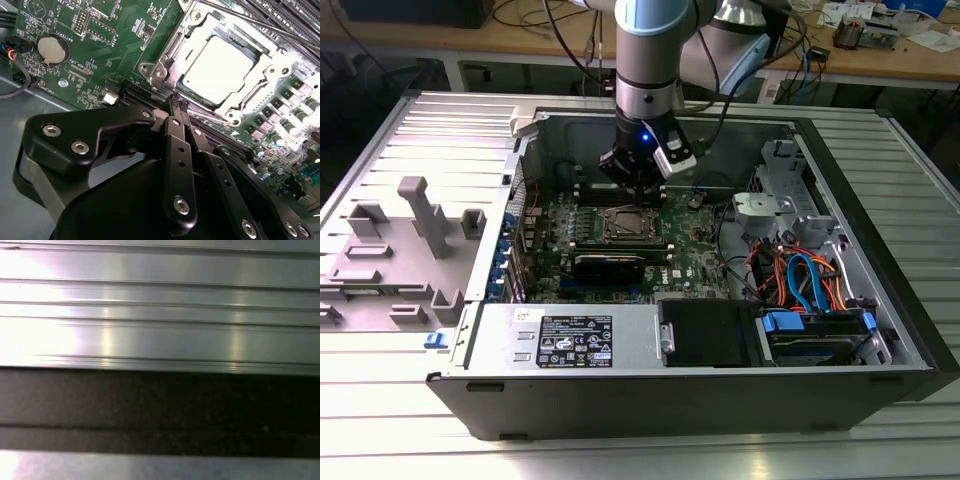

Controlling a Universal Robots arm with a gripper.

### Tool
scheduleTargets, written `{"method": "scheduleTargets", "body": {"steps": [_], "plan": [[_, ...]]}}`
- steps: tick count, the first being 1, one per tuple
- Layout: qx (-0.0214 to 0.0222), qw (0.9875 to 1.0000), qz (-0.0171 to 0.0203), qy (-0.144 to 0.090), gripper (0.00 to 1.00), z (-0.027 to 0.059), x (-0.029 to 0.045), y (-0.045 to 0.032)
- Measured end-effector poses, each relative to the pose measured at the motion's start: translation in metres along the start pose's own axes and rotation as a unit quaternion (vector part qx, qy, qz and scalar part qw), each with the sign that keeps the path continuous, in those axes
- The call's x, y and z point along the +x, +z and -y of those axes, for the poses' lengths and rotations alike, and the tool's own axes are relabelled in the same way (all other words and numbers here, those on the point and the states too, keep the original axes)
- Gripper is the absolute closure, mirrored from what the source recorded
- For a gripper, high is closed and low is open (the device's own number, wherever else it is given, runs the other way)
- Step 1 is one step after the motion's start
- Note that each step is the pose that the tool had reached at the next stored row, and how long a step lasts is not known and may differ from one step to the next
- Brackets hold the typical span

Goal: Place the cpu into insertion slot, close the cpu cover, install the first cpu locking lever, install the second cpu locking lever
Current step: 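Install the first cpu locking lever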

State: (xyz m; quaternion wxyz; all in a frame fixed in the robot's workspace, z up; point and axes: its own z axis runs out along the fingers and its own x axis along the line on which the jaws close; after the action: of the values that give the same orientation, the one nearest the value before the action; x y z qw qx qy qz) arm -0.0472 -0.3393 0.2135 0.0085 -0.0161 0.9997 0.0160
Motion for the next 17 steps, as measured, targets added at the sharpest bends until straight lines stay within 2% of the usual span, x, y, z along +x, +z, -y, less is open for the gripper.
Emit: {"method": "scheduleTargets", "body": {"steps": [7,17], "plan": [[0.0,1.0,0.0,0.0,0.89,0.0002,-0.0009,0.0053],[0.0,1.0,0.0,0.0,0.89,0.0003,-0.0013,0.0084]]}}
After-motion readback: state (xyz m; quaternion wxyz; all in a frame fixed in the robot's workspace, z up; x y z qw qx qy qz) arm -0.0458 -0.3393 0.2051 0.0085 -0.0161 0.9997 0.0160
